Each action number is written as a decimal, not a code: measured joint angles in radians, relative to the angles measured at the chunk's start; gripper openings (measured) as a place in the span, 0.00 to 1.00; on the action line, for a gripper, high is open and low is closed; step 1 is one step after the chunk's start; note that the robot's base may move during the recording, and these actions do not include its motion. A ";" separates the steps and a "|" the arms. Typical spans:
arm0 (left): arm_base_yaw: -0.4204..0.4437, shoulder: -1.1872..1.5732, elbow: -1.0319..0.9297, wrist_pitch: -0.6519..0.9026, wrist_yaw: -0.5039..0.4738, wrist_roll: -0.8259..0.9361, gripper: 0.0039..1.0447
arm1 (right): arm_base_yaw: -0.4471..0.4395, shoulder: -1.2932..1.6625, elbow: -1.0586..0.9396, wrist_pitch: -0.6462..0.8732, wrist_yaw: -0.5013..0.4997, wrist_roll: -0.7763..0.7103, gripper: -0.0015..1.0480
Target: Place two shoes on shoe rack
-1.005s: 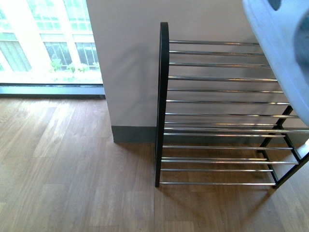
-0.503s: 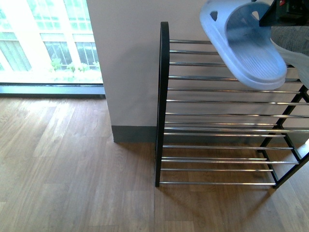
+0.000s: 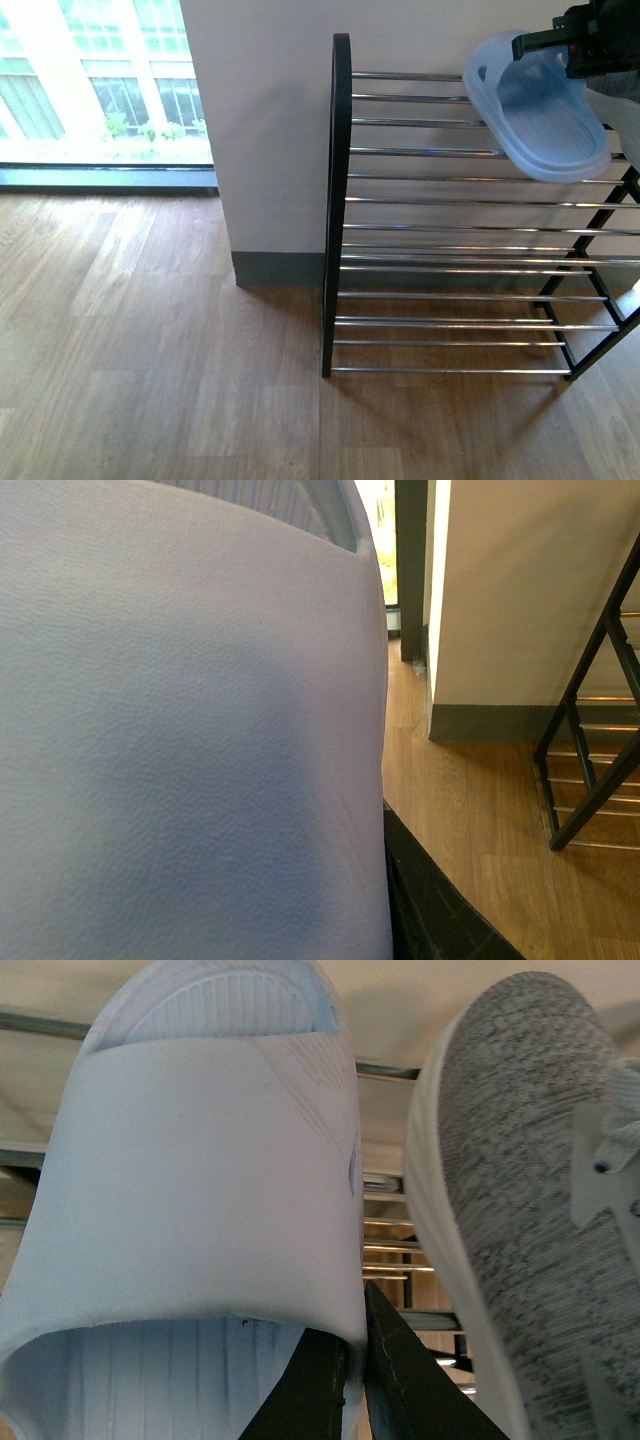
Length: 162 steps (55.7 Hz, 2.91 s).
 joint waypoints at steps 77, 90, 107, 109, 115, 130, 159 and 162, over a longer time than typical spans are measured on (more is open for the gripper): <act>0.000 0.000 0.000 0.000 0.000 0.000 0.01 | -0.214 -0.795 -0.772 0.519 -0.592 0.169 0.91; 0.000 0.000 0.000 0.000 0.000 0.000 0.01 | -0.324 -1.046 -1.041 0.658 -0.648 0.279 0.91; 0.000 0.000 0.000 0.000 0.000 0.000 0.01 | -0.220 -1.188 -1.213 0.674 -0.512 0.124 0.50; 0.000 0.000 0.000 0.000 0.000 0.000 0.01 | -0.207 -1.205 -1.233 0.676 -0.499 0.121 0.45; 0.000 0.000 0.000 0.000 0.000 0.000 0.01 | -0.172 -1.254 -1.287 0.677 -0.465 0.112 0.30; 0.000 0.000 0.000 0.000 0.000 0.000 0.01 | -0.093 -1.384 -1.390 0.657 -0.389 0.101 0.01; 0.000 0.000 0.000 0.000 0.000 0.000 0.01 | 0.042 -1.666 -1.500 0.486 -0.256 0.100 0.01; 0.000 0.000 0.000 0.000 0.000 0.000 0.01 | 0.042 -1.679 -1.517 0.505 -0.257 0.100 0.01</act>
